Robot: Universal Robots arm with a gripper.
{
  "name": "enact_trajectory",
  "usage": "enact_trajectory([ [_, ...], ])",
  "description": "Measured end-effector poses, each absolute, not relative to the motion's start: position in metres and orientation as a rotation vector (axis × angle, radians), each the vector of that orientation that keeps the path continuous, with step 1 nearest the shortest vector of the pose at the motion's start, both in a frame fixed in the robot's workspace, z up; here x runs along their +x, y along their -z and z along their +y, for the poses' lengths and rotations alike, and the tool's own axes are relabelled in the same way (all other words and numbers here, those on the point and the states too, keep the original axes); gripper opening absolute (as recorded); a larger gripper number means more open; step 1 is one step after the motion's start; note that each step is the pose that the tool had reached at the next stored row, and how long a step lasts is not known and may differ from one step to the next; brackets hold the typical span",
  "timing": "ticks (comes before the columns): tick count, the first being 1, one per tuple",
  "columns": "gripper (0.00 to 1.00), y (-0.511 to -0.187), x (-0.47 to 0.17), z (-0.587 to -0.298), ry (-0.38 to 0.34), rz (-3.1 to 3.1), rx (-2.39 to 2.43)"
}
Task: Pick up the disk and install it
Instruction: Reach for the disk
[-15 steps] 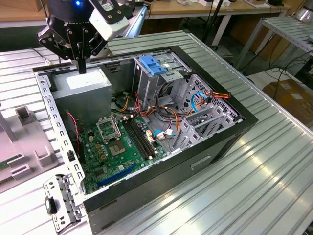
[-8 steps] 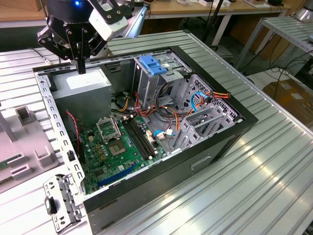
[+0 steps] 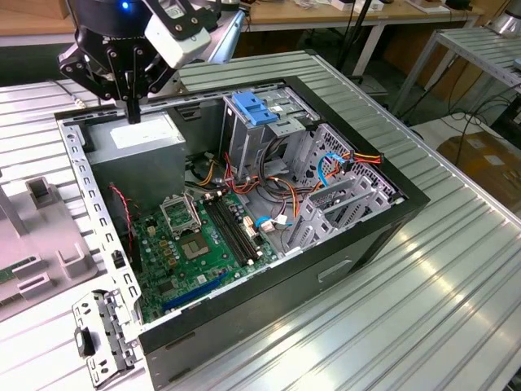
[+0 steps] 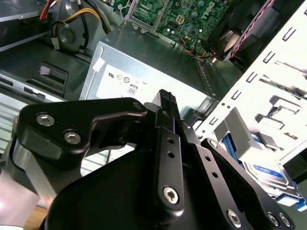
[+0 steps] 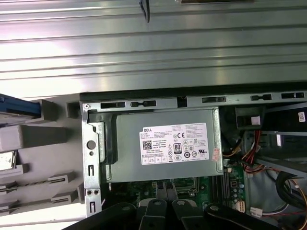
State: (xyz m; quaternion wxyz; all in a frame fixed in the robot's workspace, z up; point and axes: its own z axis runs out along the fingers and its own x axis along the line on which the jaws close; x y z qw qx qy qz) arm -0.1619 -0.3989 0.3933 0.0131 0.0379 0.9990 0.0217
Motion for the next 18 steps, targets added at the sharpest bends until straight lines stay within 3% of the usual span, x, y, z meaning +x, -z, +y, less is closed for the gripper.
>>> enact_trajectory([
  [18,0.11,-0.3933,-0.1694,-0.3989,-0.068,3.112,0.118],
])
